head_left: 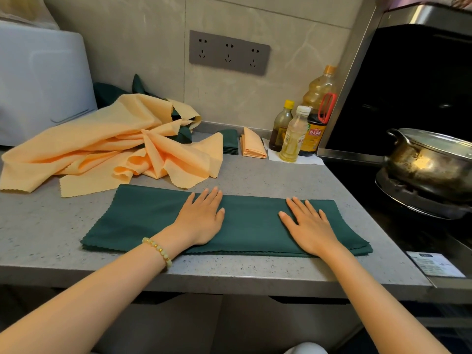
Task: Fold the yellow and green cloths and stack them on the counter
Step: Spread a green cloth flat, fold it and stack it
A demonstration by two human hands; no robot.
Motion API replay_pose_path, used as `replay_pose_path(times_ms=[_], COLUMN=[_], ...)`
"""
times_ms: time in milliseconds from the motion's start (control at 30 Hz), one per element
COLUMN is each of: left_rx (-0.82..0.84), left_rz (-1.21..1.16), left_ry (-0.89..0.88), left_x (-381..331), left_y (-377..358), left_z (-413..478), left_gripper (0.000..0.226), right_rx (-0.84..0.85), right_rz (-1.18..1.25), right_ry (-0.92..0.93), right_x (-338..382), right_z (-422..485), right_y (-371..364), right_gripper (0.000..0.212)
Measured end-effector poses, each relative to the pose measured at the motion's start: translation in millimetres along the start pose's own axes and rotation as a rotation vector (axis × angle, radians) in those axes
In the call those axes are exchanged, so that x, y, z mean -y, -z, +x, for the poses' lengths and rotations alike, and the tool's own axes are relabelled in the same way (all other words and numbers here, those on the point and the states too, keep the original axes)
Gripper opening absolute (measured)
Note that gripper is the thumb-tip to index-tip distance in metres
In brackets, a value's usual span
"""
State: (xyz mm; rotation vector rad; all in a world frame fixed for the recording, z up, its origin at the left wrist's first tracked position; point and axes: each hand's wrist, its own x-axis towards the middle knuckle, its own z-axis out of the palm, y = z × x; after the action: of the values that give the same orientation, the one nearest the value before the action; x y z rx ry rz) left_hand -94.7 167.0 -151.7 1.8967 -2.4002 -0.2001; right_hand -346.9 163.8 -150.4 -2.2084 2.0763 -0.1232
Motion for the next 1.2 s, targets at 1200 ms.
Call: replay_pose_path(times_ms=[1200], left_rx=[-0.005], left_rz=[-0.033], left_ry=[0.033], left_x=[26.7], left_y=[2.6], left_z=[-8.8], left_gripper=[0.052], right_rx=[0.001], right_rz=[0.053], right_ry=[0.134], right_x=[79.7], right_z=[-2.8], right_y=[-11.9], right_gripper=[0.053])
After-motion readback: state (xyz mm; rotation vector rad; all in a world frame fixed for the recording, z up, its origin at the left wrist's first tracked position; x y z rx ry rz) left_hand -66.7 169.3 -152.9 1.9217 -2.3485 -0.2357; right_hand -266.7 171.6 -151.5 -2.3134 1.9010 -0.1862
